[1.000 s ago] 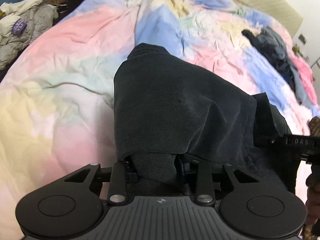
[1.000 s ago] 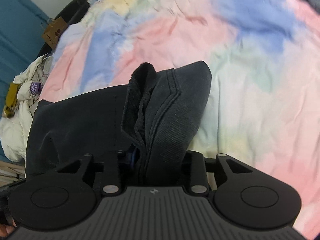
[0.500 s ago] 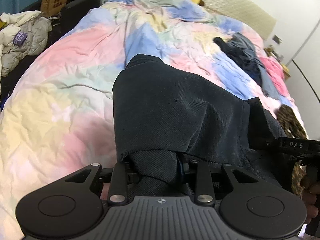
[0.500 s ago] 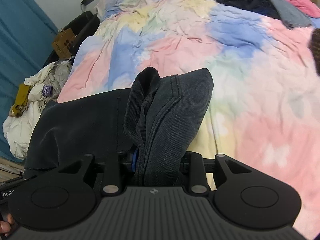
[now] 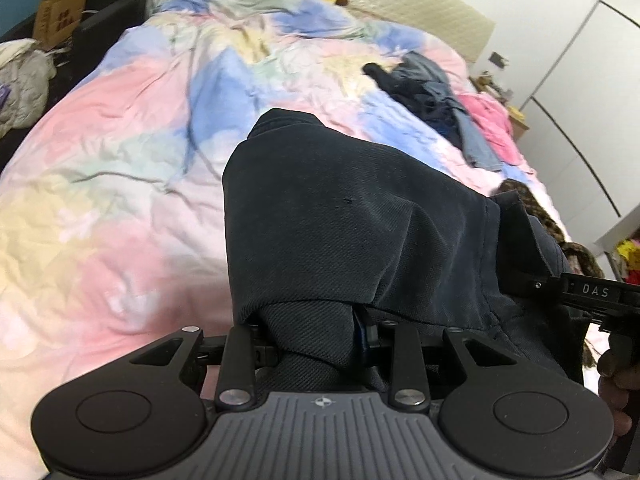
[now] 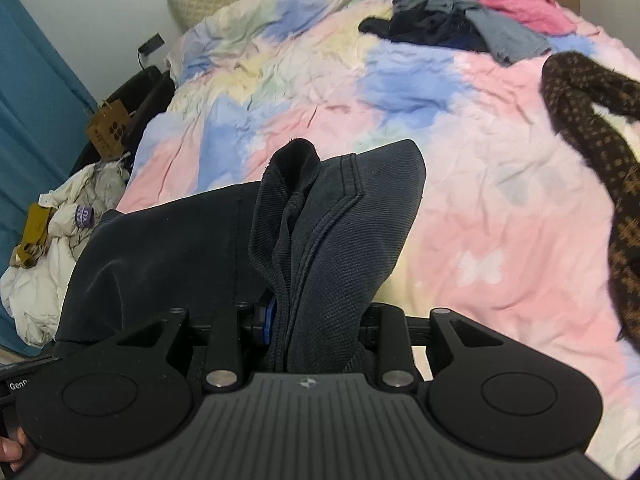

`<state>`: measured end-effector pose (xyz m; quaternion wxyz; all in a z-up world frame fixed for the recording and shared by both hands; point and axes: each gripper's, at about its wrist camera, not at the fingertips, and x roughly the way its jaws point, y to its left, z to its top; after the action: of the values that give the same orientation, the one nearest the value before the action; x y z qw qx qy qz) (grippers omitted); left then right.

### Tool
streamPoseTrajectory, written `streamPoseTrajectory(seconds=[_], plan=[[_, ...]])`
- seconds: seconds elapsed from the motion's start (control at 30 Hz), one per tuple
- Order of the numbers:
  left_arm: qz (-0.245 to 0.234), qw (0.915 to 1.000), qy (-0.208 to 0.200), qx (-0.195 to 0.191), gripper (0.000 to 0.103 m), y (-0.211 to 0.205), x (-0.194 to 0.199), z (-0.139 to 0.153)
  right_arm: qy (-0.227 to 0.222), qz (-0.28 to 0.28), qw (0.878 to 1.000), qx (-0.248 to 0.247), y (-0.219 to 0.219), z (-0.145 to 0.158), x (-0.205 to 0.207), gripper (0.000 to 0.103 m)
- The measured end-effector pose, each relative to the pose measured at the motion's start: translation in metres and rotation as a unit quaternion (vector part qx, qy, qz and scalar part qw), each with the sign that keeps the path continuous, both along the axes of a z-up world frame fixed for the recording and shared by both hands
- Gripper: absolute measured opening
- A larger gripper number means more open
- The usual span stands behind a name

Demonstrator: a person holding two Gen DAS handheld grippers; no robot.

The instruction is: Fold clothes

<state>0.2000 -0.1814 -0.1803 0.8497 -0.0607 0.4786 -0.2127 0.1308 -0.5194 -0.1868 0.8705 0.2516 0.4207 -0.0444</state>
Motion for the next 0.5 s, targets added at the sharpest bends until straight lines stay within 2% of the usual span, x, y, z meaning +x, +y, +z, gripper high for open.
streamPoseTrajectory(seconds=[0.37, 0.5], plan=[[-0.054, 0.9984, -0.009, 0.012, 0.032, -0.067, -0.014, 0.014, -0.016, -0.053, 0.998, 0.033, -0.060, 0.000, -0.045, 0.032], [-0.072, 0.9972, -0.018, 0.009, 0.032, -0.113, -0.022, 0.022, -0.037, -0.084, 0.993, 0.071, -0.108, 0.000, -0.070, 0.032]])
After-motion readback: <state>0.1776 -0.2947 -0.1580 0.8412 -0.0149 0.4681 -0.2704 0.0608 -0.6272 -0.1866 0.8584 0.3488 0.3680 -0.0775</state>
